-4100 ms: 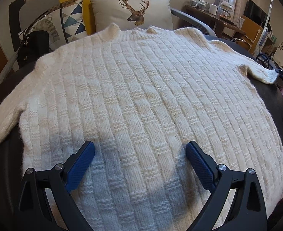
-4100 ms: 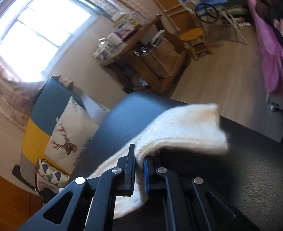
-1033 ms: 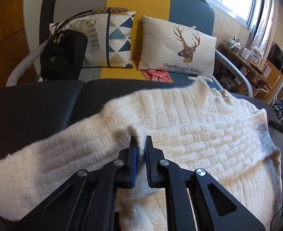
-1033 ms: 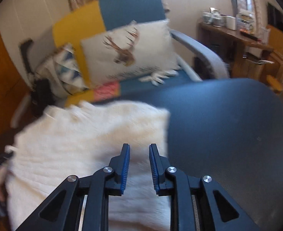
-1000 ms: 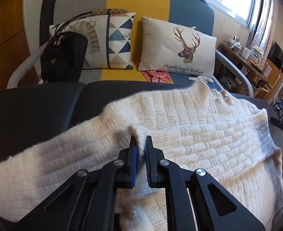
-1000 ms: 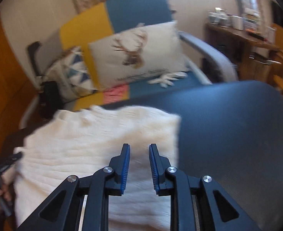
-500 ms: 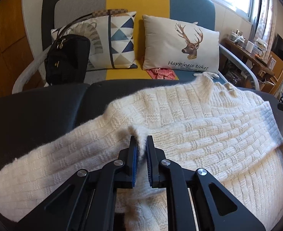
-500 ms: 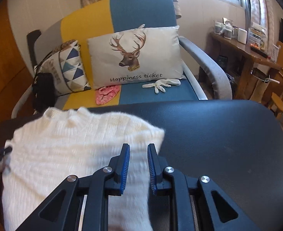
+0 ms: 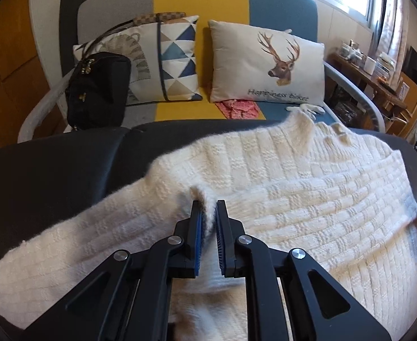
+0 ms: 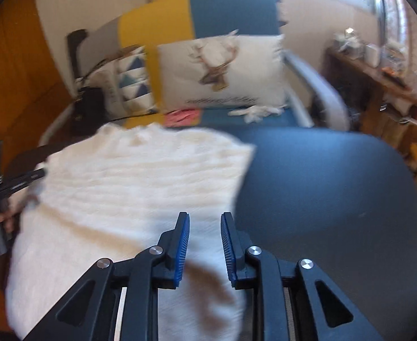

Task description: Fold clothes

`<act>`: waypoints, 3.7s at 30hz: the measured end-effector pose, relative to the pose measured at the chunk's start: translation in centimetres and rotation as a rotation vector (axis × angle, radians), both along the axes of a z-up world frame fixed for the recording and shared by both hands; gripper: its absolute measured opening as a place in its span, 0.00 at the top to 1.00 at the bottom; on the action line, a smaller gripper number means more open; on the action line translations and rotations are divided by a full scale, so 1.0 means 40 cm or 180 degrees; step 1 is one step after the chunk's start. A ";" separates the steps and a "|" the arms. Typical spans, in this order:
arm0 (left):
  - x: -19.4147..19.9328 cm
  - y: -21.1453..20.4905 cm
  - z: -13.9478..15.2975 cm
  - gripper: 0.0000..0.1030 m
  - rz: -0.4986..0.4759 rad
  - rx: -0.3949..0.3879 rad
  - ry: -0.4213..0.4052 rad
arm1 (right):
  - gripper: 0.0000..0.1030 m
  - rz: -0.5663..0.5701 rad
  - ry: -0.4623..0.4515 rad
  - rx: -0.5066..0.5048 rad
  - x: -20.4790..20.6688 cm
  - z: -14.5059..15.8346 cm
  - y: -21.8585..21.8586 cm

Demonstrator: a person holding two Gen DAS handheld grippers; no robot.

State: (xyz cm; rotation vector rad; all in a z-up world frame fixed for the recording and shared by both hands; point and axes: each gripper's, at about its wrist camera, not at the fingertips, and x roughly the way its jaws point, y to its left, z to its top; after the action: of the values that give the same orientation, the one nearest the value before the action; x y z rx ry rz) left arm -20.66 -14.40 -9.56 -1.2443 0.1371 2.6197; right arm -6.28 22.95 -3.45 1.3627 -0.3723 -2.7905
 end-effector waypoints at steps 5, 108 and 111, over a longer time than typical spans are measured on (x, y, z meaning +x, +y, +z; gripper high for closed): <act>0.005 0.002 -0.003 0.89 0.0089 -0.0035 -0.0003 | 0.95 -0.0293 -0.0314 -0.0050 0.040 -0.123 0.028; 0.432 -0.118 0.089 0.43 0.0086 0.0245 0.0001 | 0.80 0.1093 -0.0316 0.0084 0.117 -0.081 -0.545; 0.455 -0.074 0.118 0.43 -0.0161 0.0412 0.0089 | 0.80 0.1127 -0.0293 0.0029 0.138 -0.064 -0.540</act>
State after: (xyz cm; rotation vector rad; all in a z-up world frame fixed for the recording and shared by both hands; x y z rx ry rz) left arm -2.46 -17.36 -4.82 -1.1465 0.0036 2.5589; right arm -0.78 1.35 -6.01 1.4035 -0.1050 -2.4521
